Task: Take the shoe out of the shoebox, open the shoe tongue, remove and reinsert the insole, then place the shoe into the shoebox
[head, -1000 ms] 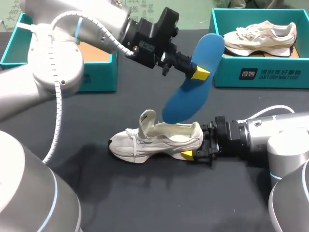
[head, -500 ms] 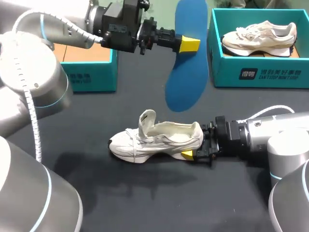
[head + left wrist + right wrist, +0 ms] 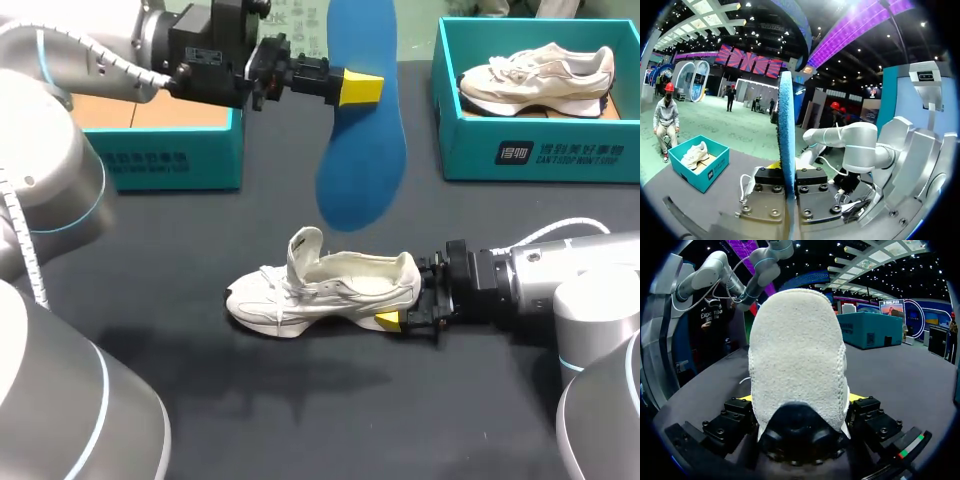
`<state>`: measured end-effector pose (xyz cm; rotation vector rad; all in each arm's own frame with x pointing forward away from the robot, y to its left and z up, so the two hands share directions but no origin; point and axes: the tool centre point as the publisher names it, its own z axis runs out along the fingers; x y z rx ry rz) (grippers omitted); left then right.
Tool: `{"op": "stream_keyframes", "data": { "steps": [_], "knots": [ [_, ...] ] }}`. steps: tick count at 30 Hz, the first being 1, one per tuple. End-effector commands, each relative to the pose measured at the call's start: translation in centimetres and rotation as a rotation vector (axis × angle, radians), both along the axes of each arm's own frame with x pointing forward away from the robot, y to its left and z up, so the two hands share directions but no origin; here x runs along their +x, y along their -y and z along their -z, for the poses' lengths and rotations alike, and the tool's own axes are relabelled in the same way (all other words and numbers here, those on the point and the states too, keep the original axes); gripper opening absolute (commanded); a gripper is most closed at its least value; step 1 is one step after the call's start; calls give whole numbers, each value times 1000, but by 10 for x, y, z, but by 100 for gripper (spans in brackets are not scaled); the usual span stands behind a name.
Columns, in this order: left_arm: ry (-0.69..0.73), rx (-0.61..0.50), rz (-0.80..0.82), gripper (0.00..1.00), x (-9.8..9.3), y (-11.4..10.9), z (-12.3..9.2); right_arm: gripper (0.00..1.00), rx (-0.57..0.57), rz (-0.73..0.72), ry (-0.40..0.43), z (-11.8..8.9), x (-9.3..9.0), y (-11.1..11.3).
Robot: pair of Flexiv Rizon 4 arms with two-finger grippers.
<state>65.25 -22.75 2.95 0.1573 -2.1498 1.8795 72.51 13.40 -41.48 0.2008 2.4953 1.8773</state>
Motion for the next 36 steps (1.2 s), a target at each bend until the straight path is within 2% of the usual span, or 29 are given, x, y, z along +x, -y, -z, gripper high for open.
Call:
{"op": "stream_keyframes", "data": {
  "steps": [1, 6, 17, 36],
  "knots": [
    [10, 59, -12, 0, -8, -6, -15, 0, -4, 1, -1, 1, -1, 0],
    [22, 44, -18, 0, -16, -16, -25, 0, -4, 1, -1, 1, -1, 0],
    [-30, 56, -12, 0, -21, -30, -30, 0, -4, 1, -1, 1, -1, 0],
    [-55, 75, -2, 0, -28, -31, -27, 0, -4, 1, -1, 1, -1, 0]
  ]
}}
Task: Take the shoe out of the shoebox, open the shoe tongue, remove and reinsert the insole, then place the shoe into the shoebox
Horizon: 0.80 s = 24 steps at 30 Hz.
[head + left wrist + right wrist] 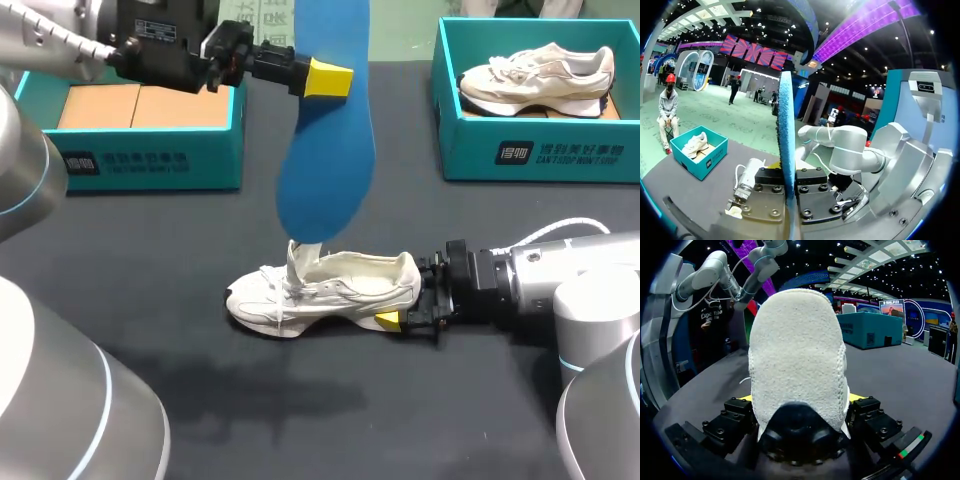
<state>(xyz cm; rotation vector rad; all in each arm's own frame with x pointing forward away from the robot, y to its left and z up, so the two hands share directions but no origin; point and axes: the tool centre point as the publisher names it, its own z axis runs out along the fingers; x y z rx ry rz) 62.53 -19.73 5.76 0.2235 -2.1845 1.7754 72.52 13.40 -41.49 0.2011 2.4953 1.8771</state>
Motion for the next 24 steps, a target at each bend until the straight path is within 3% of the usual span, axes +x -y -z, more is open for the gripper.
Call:
{"op": "stream_keyframes", "data": {
  "steps": [1, 7, 8, 9, 10, 24],
  "knots": [
    [0, 0, -1, 0, -1, 0, 1, 0, -4, 0, -1, 1, -1, 0],
    [0, 0, -1, 0, -1, 0, 1, 3, -17, 1, -2, 0, -1, 1],
    [0, 0, -1, 0, -1, 0, 1, 33, -18, 3, -2, -1, -1, 1],
    [0, 0, -1, 0, -1, 0, 1, 87, -25, -3, -1, -2, -1, 1],
    [0, 0, -1, 0, -1, 0, 1, 100, -34, -1, -4, -2, -1, 1],
    [0, 0, -1, 0, -1, 0, 1, 100, -213, 27, -1, -18, -4, 26]
  ]
}}
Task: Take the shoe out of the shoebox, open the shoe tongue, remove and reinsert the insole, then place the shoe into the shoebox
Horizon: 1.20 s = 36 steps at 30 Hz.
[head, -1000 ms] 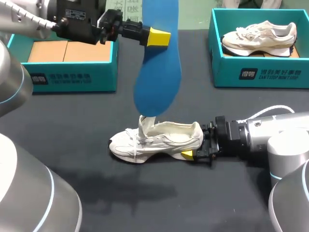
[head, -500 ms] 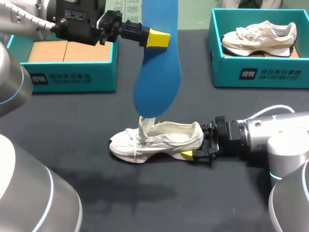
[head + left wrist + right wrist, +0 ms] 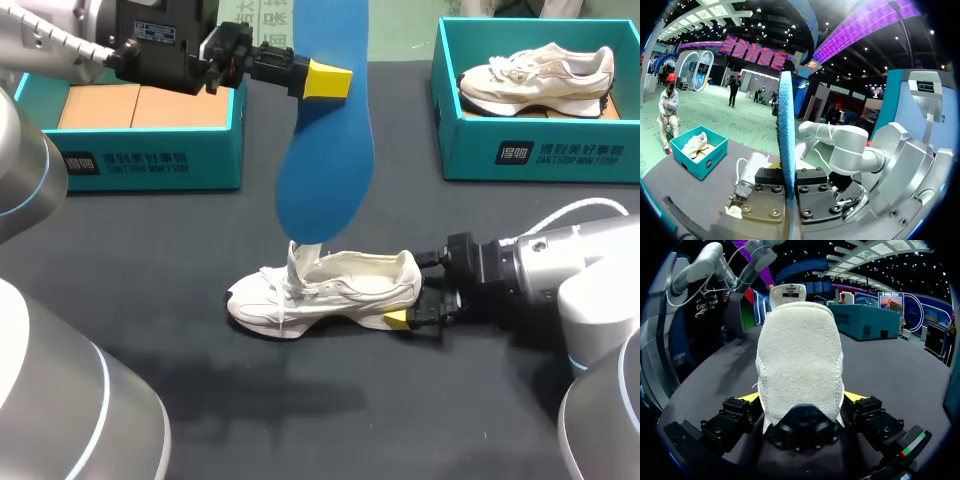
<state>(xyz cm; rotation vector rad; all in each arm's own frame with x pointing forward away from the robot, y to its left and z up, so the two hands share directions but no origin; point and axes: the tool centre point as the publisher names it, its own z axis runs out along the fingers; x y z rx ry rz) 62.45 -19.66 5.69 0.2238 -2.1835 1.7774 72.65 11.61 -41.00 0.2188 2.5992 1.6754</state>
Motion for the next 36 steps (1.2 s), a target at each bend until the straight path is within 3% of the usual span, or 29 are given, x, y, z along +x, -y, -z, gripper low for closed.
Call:
{"op": "stream_keyframes", "data": {
  "steps": [1, 17, 36],
  "knots": [
    [0, 1, 0, 0, 0, 0, 0, 100, -74, 7, -6, -15, -6, 10],
    [14, -43, -29, 0, -4, -5, -3, 100, -325, -5, -30, -36, -12, 33],
    [-13, -106, -112, 0, -1, -17, -3, 100, -645, -33, -67, -57, -13, 42]
  ]
}}
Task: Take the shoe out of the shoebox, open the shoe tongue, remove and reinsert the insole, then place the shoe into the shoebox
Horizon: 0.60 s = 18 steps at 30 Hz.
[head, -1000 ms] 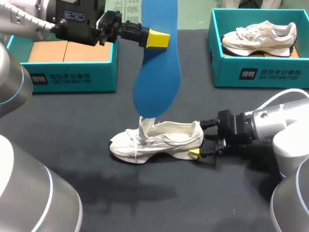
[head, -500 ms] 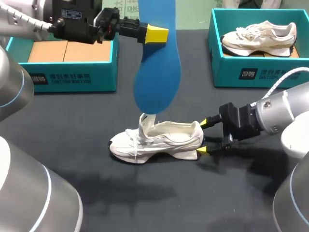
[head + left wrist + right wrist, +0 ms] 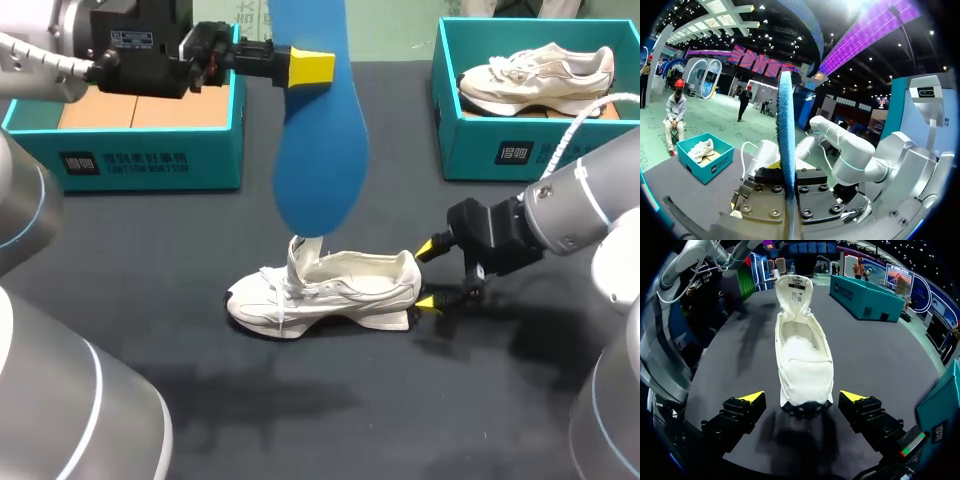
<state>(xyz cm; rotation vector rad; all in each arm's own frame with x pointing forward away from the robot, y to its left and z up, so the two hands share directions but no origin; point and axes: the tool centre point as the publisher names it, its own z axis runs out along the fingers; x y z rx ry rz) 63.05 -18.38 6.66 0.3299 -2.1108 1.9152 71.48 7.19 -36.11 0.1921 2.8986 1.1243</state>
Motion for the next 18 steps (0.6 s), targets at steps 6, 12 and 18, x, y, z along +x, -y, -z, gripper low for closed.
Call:
{"op": "stream_keyframes", "data": {
  "steps": [6, 12, 18],
  "knots": [
    [2, -16, -12, 0, -7, -4, 7, 100, -355, 13, -30, -16, -2, -5],
    [2, -16, -12, 0, -7, -4, 7, 100, -485, 25, -48, -20, -3, -8],
    [2, -16, -12, 0, -7, -4, 7, 100, -580, 49, -60, -23, 0, -8]
  ]
}}
